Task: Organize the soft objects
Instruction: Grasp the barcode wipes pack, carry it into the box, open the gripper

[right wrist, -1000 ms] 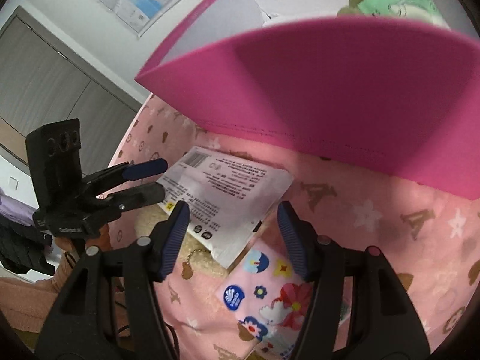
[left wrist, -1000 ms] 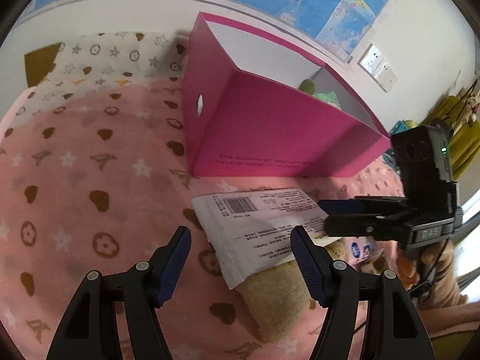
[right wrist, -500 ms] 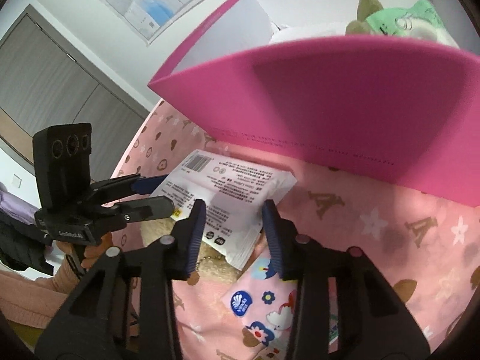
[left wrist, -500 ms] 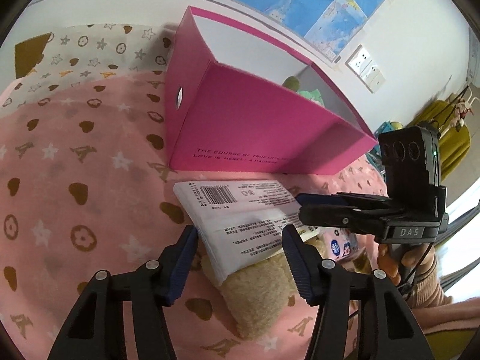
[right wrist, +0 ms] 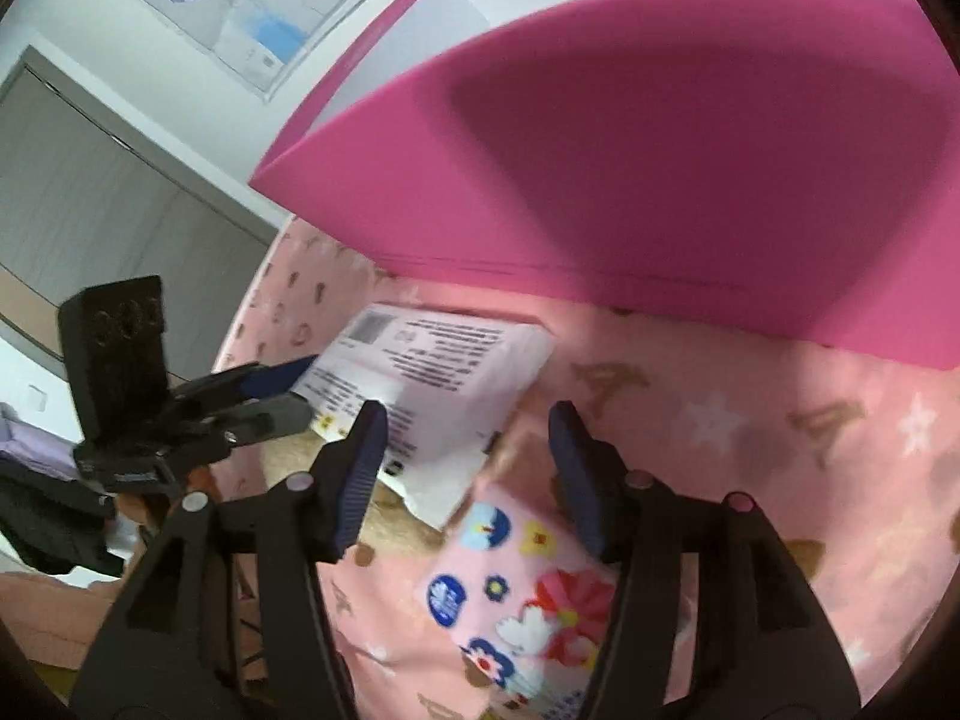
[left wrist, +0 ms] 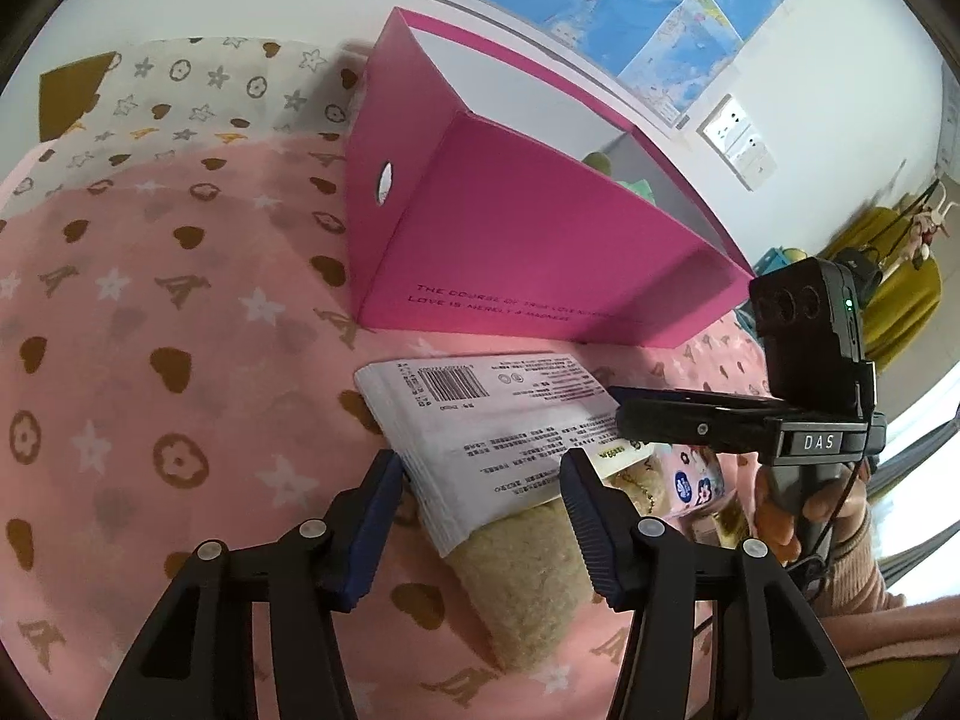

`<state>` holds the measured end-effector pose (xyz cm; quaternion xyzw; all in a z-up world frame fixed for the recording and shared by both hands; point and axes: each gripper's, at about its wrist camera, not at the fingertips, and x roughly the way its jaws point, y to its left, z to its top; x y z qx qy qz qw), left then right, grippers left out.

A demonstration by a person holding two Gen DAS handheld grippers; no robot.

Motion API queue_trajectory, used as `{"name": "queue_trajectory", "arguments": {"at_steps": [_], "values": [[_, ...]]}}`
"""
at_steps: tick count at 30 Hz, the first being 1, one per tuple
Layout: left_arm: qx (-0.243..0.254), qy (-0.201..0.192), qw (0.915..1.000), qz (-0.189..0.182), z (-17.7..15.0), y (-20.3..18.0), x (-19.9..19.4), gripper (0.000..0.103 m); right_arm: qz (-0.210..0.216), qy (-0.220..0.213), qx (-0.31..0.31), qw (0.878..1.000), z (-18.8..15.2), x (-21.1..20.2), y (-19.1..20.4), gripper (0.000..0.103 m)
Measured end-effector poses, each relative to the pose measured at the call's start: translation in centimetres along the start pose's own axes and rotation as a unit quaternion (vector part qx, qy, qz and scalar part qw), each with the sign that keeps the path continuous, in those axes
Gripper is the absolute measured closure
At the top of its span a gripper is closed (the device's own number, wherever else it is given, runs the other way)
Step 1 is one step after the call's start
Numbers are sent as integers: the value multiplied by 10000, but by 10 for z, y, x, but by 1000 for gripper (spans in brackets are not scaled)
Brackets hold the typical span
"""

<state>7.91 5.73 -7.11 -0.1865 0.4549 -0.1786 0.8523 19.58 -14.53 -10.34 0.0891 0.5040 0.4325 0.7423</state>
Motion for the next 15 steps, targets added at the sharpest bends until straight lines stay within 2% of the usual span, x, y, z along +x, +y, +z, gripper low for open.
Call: {"name": "queue_trajectory", "arguments": {"at_steps": [2,3,6,15], "values": [[16,0,10000,-17,0,-2,0,49,191,44,-19,9998,0,7,2,45],[52,-11,10000,-10,0,-4,0,51,118,1,-60,9999,0,9,5,51],[168,-68,9998,80,0,-12,-5,53,46,-131,-122,9998,-3,6,12,57],[322,-362,9988,-5,9,-30,-26,53,-322,-632,-651,9954,-6,-38,37,76]]}}
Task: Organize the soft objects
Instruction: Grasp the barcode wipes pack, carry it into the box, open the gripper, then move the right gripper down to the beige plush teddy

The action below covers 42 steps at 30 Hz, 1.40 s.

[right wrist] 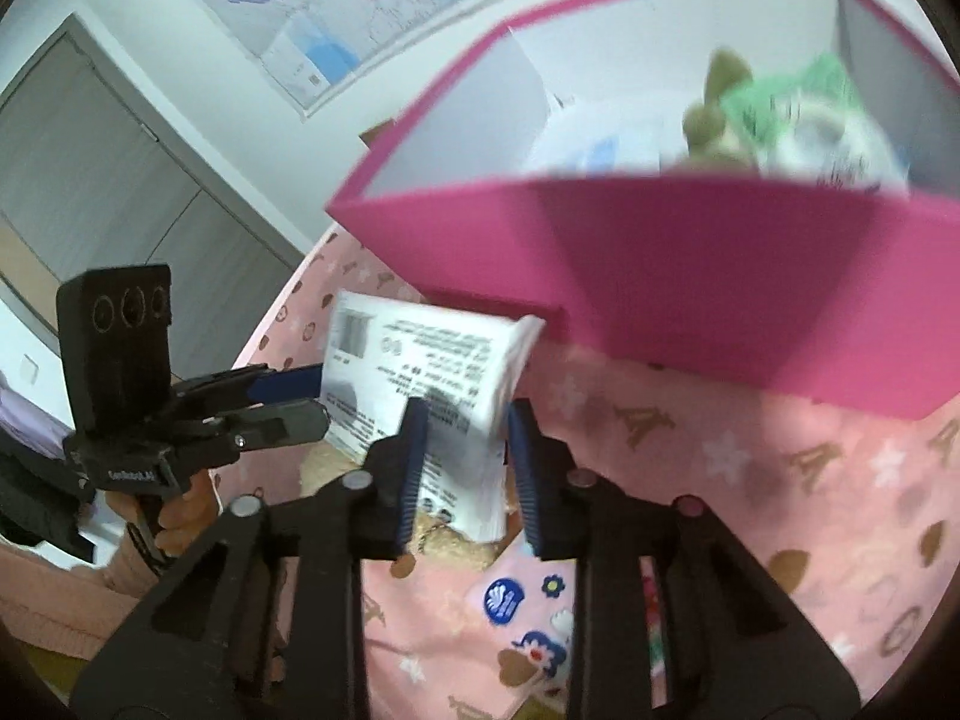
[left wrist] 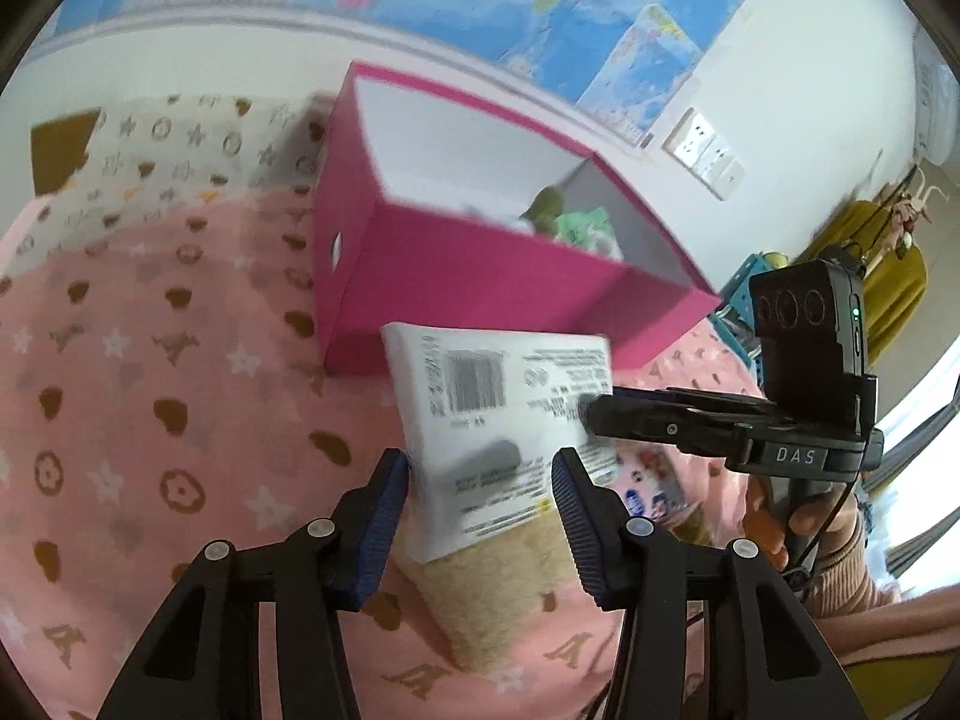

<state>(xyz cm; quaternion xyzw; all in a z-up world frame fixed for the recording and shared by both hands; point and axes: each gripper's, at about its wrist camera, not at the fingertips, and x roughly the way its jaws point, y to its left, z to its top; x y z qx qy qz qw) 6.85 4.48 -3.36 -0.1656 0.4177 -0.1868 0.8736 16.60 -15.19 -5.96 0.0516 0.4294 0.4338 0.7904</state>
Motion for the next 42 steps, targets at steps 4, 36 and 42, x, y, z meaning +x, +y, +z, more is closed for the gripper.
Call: {"name": "queue_trajectory", "arguments": {"at_steps": [4,36,42], "values": [[209,-201,9996,7,14,-17,-15,53,-71,-217,-175,9996,7,-17,12,76],[290,-735,9892,1236,101,-14,-9,47,-726,-491,-59,9961,72,-16,-21,50],[710,-819,9917,687,72,-39,-20,41,-449,-793,-376,9951,35,-62,-9,45]]}}
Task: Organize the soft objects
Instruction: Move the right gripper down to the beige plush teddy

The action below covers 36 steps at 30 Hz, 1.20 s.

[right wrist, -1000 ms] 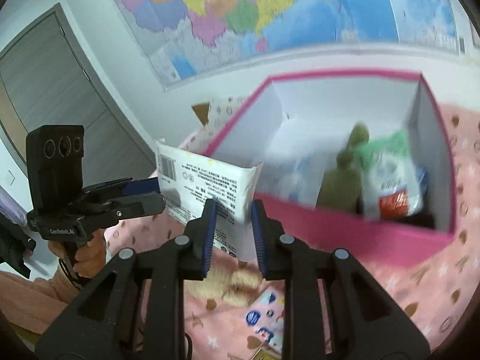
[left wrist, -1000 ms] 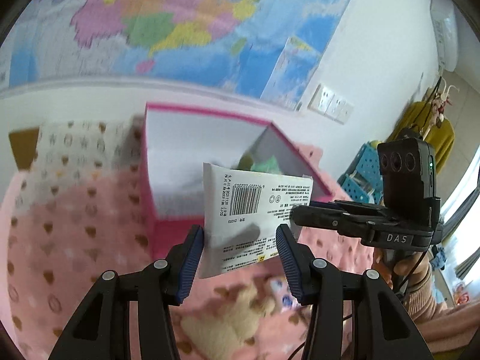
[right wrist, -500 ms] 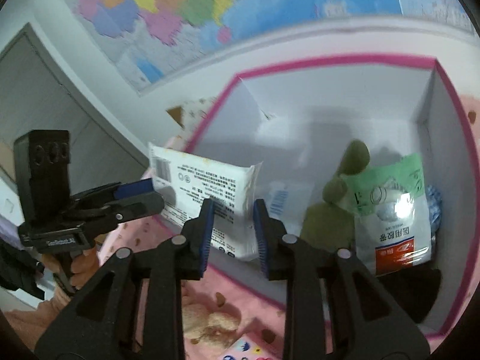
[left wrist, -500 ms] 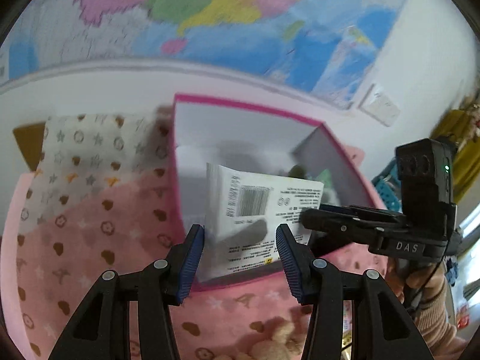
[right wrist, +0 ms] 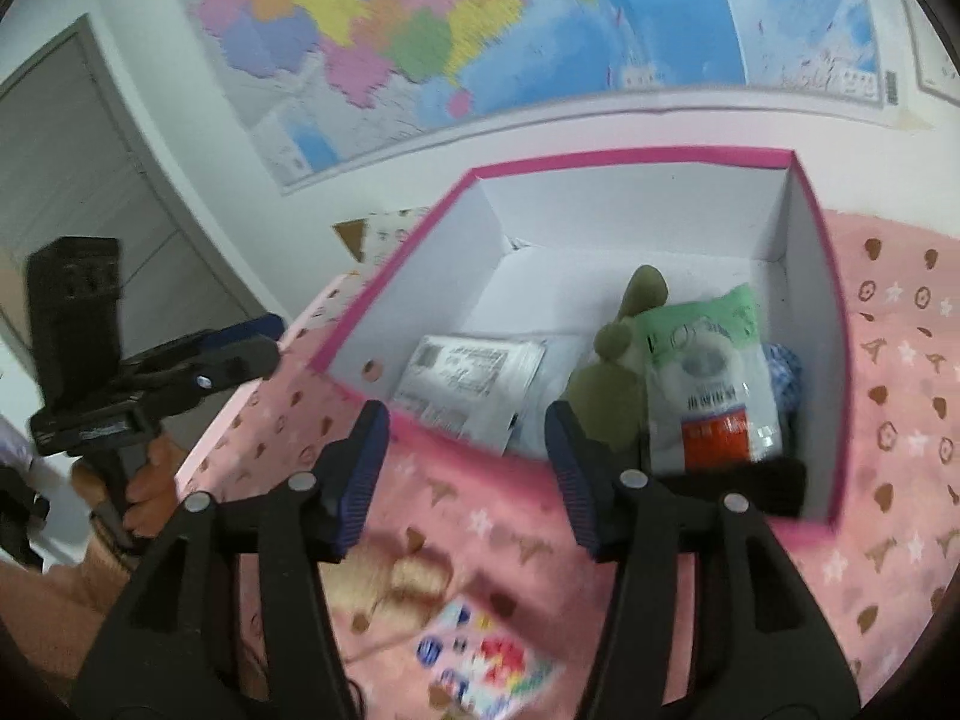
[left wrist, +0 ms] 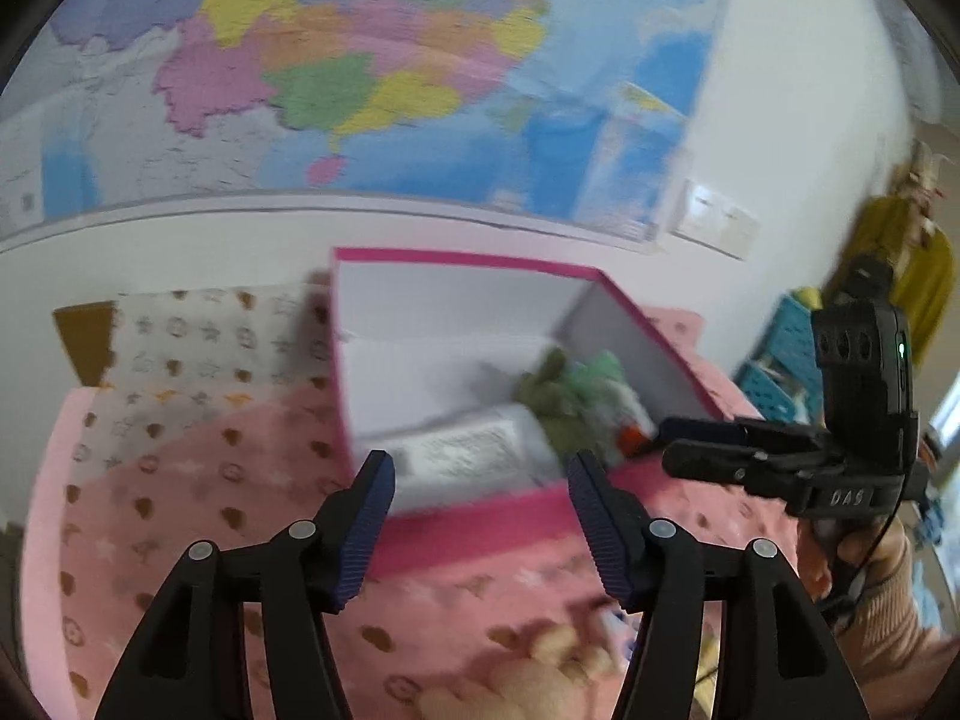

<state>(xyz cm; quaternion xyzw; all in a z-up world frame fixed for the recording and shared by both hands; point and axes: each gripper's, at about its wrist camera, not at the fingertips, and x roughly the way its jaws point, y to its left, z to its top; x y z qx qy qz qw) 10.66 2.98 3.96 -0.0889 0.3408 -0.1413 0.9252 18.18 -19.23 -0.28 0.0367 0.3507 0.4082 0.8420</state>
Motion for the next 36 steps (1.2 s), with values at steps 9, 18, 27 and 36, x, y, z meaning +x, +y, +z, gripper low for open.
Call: {"name": "queue_trajectory", "arguments": {"at_steps": [9,18,27,36], "values": [[434,439,9973,-391,-42,-39,13,41,69,144,251,9996,-48,-25,-8,44],[-118,724,9973,0,-81,-11,9,41,467,605,-166,9969,-69,7,24,44],[-625,1011,9927,190,-116,16,-4,41,366,1215,-1052,9863,-76,67,62,44],[-679,1253,9897,-119,-129,17,8,38,-33,1554,-1924,9689,-92,95,78,44]]}}
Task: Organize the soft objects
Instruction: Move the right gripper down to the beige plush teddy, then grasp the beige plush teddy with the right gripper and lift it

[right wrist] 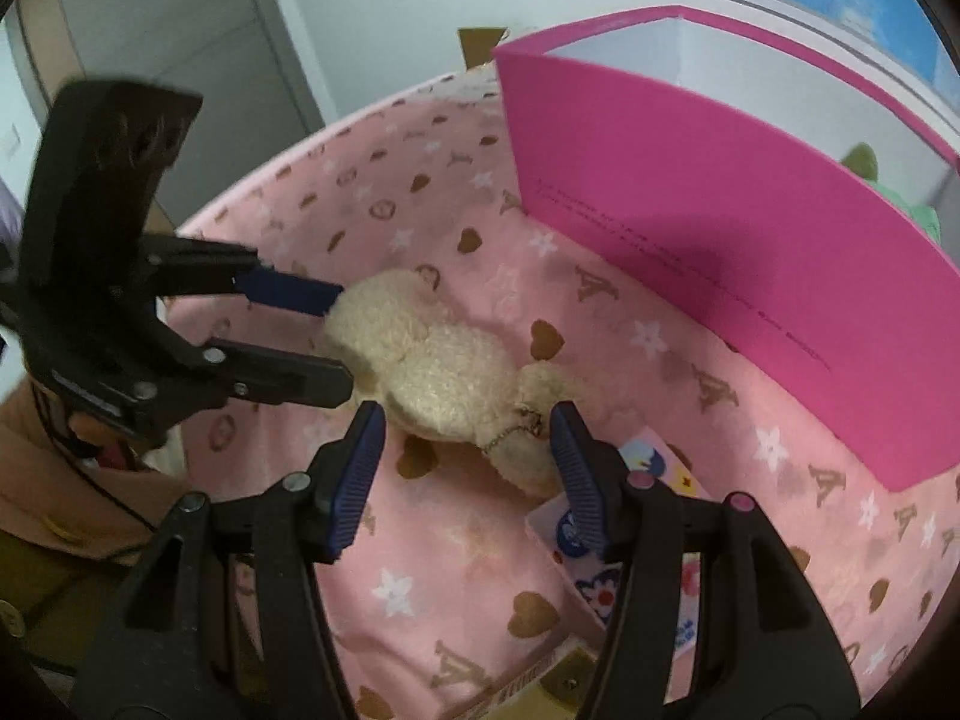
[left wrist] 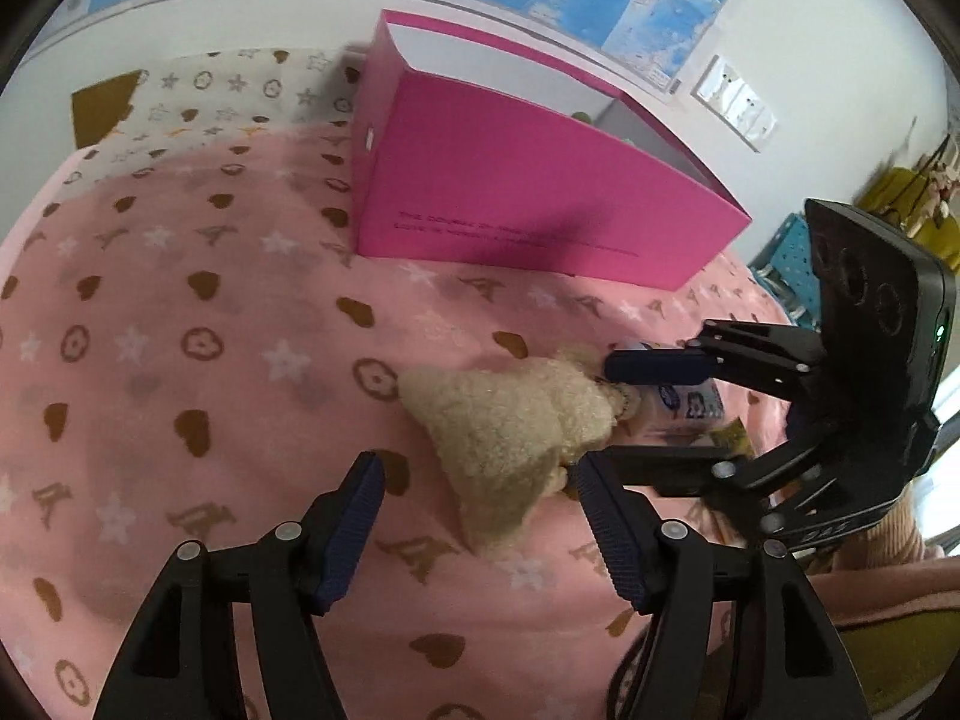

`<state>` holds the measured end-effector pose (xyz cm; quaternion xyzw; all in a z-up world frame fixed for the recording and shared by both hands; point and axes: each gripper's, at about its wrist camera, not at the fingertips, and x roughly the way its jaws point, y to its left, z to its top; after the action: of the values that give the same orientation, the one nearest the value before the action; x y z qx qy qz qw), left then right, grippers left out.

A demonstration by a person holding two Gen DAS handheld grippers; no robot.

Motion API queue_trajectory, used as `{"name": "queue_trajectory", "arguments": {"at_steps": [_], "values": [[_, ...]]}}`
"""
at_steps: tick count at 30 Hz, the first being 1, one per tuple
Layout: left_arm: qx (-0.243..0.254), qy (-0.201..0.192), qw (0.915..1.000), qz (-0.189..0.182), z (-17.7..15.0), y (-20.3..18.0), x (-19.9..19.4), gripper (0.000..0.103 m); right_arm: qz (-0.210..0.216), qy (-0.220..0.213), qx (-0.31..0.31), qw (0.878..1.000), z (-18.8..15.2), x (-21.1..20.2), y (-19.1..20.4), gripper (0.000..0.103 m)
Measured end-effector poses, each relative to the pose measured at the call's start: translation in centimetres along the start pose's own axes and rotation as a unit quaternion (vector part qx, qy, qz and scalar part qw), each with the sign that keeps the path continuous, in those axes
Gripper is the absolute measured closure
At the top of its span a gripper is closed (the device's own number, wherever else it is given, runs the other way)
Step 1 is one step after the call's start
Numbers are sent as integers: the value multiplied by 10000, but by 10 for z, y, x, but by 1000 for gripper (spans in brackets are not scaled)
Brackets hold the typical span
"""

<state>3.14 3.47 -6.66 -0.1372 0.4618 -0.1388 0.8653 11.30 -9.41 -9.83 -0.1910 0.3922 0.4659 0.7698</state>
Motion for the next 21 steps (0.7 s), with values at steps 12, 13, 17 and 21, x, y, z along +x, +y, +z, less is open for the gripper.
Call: {"name": "queue_trajectory", "arguments": {"at_steps": [12,13,17,21], "values": [[31,24,9999,-156,5,2,8,70,-284,33,-72,9996,-4,5,-7,88],[50,15,9999,-160,6,2,7,70,-308,-9,-63,9995,-4,2,-7,88],[171,-117,9995,-218,12,-3,1,70,-389,-221,-40,9990,-2,-15,-9,88],[338,-337,9985,-253,22,-13,-10,70,-509,-478,-64,9975,4,-36,-9,88]]}}
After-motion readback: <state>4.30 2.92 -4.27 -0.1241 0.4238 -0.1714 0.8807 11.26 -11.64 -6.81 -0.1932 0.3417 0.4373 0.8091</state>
